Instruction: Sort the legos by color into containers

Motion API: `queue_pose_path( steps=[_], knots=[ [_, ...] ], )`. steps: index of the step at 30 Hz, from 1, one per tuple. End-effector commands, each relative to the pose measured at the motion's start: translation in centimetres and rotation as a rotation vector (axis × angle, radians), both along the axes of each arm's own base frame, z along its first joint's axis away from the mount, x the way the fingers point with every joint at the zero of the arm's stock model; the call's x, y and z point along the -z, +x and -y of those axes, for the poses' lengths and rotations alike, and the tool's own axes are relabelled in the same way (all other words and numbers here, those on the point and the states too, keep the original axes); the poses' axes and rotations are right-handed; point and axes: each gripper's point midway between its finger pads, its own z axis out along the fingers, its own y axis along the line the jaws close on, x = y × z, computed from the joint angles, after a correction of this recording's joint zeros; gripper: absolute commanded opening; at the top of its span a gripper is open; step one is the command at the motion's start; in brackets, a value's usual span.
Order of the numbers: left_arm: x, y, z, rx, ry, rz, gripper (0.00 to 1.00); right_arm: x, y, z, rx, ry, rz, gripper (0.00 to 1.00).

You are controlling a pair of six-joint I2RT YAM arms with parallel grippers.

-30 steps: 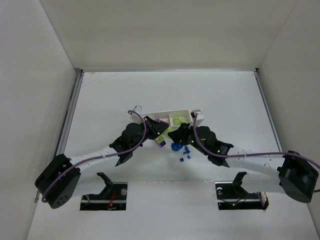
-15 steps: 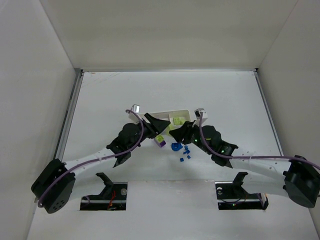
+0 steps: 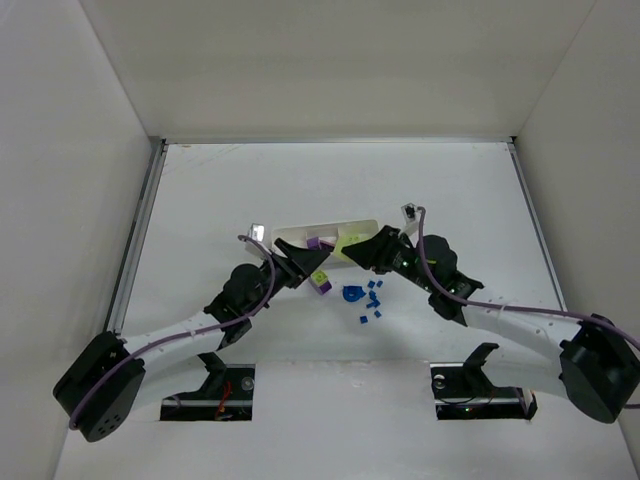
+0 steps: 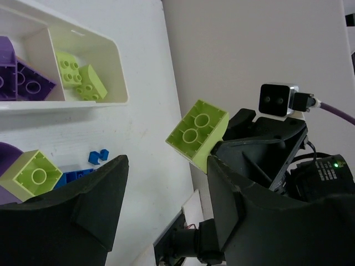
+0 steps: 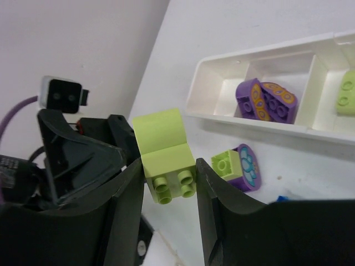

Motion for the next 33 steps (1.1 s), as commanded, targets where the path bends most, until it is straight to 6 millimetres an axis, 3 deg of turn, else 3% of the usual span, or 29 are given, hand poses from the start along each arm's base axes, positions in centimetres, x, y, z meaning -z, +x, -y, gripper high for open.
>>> queue_pose_path(
  steps=[1, 7, 13, 19, 26, 33],
  knots=[
    [-4.2, -0.3, 0.1, 0.014, -0.143, 0.092, 0.56, -4.3, -0.8, -1.7, -0.107, 0.182, 0.022, 0.32],
    [-5.4, -0.3, 0.1, 0.012, -0.209, 0.119, 0.57, -5.0, -0.8, -2.0, -0.123, 0.266, -0.004, 0.32],
    [-5.3, 0.2, 0.0, 0.003, -0.248, 0.120, 0.55, -6.3, -1.2, -2.0, -0.137, 0.351, -0.012, 0.32],
    [-6.6, 0.3, -0.1, 0.002, -0.295, 0.152, 0.52, -5.9, -1.0, -2.4, -0.137, 0.360, -0.039, 0.32],
    [-6.4, 0.7, -0.1, -0.006, -0.288, 0.146, 0.43, -5.7, -1.1, -2.9, -0.161, 0.397, -0.057, 0.32],
    [-6.4, 0.7, 0.4, 0.007, -0.280, 0.146, 0.44, -5.4, -1.2, -3.2, -0.185, 0.434, -0.084, 0.32]
  ],
)
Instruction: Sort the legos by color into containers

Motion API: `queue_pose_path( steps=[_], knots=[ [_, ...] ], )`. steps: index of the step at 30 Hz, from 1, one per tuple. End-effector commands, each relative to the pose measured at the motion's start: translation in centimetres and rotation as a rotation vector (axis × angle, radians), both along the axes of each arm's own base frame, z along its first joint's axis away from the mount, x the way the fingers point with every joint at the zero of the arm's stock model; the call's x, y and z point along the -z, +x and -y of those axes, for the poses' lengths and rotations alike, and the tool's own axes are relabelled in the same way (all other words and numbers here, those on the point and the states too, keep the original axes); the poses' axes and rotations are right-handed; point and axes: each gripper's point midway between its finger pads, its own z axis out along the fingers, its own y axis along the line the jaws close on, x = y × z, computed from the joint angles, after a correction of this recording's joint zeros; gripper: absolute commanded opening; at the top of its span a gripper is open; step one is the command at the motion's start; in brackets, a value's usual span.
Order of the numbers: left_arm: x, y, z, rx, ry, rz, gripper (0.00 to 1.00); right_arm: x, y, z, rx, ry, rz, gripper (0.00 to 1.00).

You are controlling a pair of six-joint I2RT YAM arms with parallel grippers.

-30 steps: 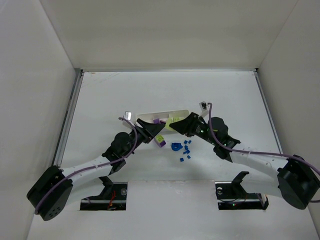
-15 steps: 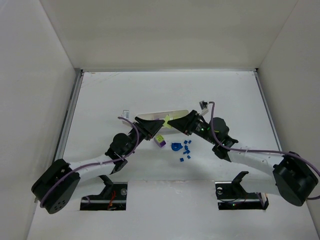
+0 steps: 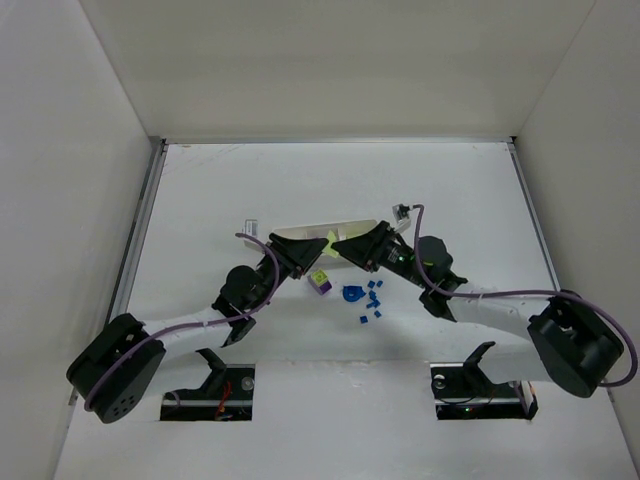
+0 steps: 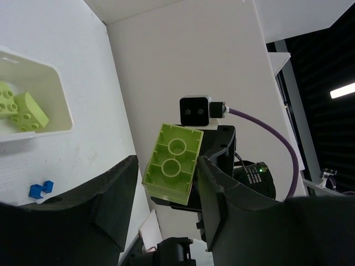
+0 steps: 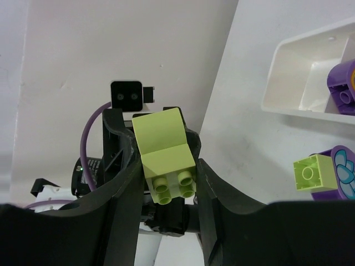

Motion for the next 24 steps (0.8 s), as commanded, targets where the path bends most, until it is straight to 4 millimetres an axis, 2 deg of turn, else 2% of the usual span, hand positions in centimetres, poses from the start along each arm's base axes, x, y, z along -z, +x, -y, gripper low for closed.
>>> queue_pose_path(
  steps=[1, 10, 19, 24],
  knots=[
    [-2.3, -0.2, 0.1, 0.014, -0.053, 0.066, 0.42, -2.5, -0.5, -0.1, -0.031, 0.096, 0.060, 0.32],
    [-2.4, -0.3, -0.5, 0.010, -0.046, 0.080, 0.18, -1.4, 0.0, 0.1, -0.020, 0.084, 0.035, 0.32],
    [-1.0, 1.4, -5.2, -0.094, -0.005, 0.051, 0.15, -0.2, 0.3, 1.6, 0.010, 0.065, 0.028, 0.32],
    [-1.1, 1.6, -5.8, -0.106, 0.021, 0.063, 0.16, 0.1, 0.8, 2.0, 0.020, 0.052, 0.031, 0.32]
  ],
)
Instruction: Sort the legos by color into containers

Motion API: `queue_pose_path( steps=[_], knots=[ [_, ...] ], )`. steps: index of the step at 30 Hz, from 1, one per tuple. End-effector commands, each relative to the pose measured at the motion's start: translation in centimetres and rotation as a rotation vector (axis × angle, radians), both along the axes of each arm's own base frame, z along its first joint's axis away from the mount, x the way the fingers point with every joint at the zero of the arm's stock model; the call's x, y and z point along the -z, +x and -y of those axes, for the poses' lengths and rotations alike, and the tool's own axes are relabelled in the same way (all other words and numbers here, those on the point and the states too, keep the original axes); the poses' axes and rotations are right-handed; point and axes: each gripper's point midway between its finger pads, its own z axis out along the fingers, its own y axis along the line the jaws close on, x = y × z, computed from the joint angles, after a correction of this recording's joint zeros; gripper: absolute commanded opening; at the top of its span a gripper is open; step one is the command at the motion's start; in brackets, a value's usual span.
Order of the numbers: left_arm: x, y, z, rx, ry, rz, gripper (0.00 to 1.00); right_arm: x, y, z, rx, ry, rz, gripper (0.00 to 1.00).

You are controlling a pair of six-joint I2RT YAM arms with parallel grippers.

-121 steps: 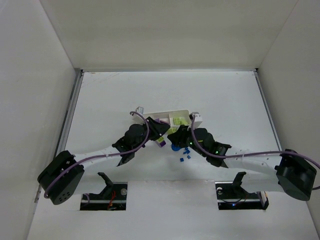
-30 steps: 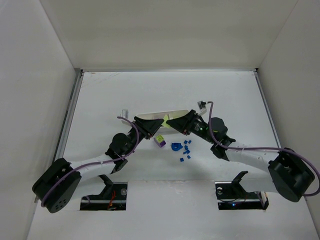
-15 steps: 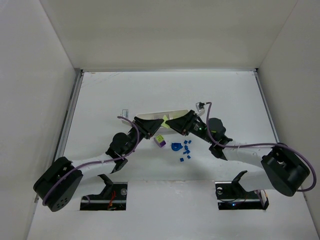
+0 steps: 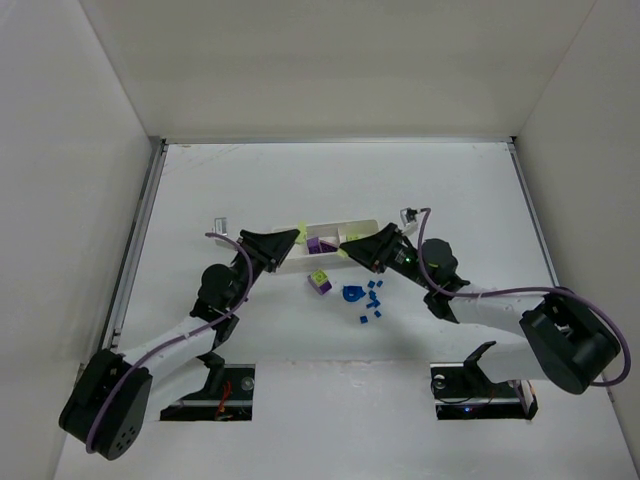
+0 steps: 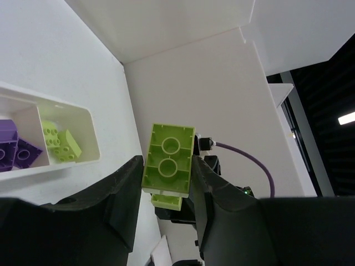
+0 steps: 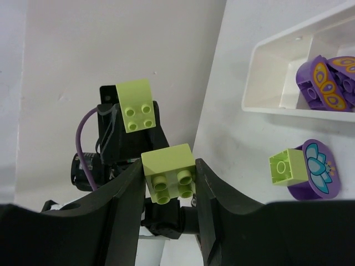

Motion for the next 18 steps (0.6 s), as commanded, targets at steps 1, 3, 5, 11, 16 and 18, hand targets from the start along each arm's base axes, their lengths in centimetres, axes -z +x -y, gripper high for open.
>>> queue_pose_path(
  steps=[1, 3, 5, 11, 16, 18],
  knots=[
    [-0.8, -0.6, 0.2, 0.023, 0.019, 0.048, 0.16, -1.8, 0.4, 0.5, 0.005, 0.016, 0.093, 0.32],
    [-0.7, -0.6, 0.6, 0.036, 0.039, 0.045, 0.16, -0.6, 2.2, 1.5, 0.061, -0.050, 0.088, 0.32],
    [-0.4, -0.7, 1.2, 0.053, 0.064, 0.043, 0.16, 1.3, 4.0, 2.8, 0.120, -0.137, 0.056, 0.32],
    [1.1, -0.6, 2.7, 0.076, 0.153, 0.008, 0.17, 5.0, 7.6, 5.2, 0.262, -0.392, 0.037, 0.33],
    [1.2, -0.5, 4.2, 0.088, 0.201, 0.015, 0.18, 5.7, 10.0, 7.1, 0.377, -0.578, 0.058, 0.38],
    [1.3, -0.4, 4.9, 0.101, 0.227, 0.016, 0.18, 5.9, 10.6, 7.5, 0.411, -0.635, 0.068, 0.44]
  ],
)
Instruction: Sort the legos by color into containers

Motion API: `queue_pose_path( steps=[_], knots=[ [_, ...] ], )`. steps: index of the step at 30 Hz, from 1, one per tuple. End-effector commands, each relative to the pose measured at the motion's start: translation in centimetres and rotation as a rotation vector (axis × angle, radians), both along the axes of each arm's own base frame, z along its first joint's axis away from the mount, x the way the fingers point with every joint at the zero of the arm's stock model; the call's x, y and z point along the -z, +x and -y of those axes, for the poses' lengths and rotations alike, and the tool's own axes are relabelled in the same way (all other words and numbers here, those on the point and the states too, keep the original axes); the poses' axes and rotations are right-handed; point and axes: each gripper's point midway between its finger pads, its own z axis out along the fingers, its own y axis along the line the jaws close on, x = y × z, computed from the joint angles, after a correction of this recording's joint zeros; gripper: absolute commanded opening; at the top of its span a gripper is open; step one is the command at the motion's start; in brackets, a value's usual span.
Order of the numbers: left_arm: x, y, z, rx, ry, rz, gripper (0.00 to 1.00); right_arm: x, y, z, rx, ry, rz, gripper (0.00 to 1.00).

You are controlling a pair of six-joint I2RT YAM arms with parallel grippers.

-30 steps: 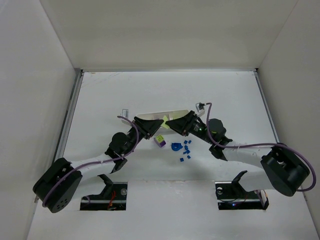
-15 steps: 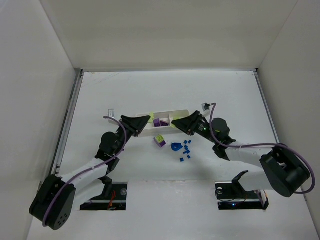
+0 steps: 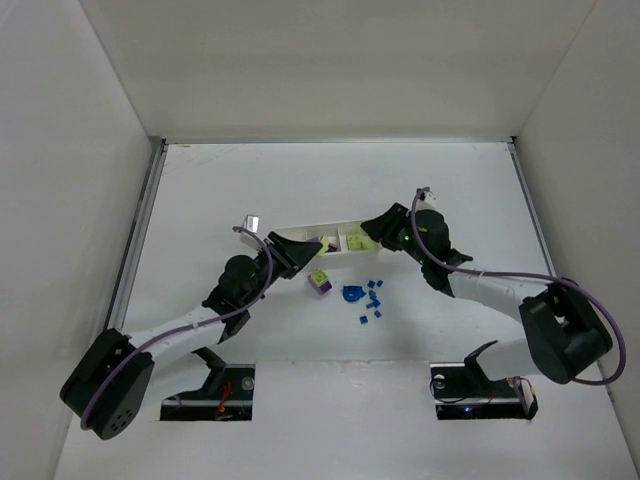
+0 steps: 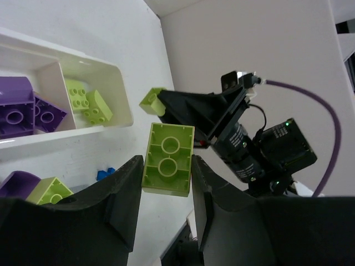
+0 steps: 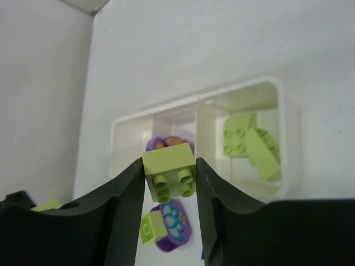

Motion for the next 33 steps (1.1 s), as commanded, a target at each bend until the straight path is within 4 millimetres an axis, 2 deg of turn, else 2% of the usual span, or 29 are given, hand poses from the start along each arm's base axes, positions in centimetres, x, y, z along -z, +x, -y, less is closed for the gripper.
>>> queue_pose_path(
  steps=[1, 5, 9, 13, 17, 19, 24, 29, 33],
  knots=[
    [-2.3, 0.7, 1.2, 0.007, 0.026, 0.082, 0.18, 0.1, 2.0, 1.4, 0.084, -0.166, 0.050, 0.48],
    [-1.7, 1.4, 2.3, 0.001, 0.069, 0.072, 0.18, 0.3, 2.5, 1.4, 0.082, -0.183, 0.047, 0.59],
    [-1.1, 2.2, 3.7, 0.015, 0.130, 0.069, 0.18, -0.4, 2.1, 1.2, 0.059, -0.184, 0.066, 0.61],
    [-0.2, 3.3, 5.3, 0.018, 0.210, 0.061, 0.18, -2.0, 0.9, 2.5, 0.079, -0.172, 0.111, 0.57],
    [0.5, 4.8, 6.9, 0.009, 0.320, 0.082, 0.19, -3.4, -0.4, 4.8, 0.137, -0.152, 0.163, 0.41],
    [1.1, 5.7, 7.6, 0.007, 0.381, 0.080, 0.19, -3.7, -0.8, 5.9, 0.175, -0.150, 0.177, 0.37],
    [2.9, 7.5, 9.9, 0.019, 0.506, 0.076, 0.20, -4.2, -0.9, 7.7, 0.231, -0.145, 0.194, 0.39],
    [4.6, 9.2, 11.8, 0.021, 0.602, 0.072, 0.21, -3.8, -0.7, 8.2, 0.249, -0.151, 0.182, 0.47],
    [5.1, 10.3, 12.7, 0.009, 0.636, 0.071, 0.27, -3.6, -0.6, 8.2, 0.254, -0.155, 0.179, 0.49]
  ],
)
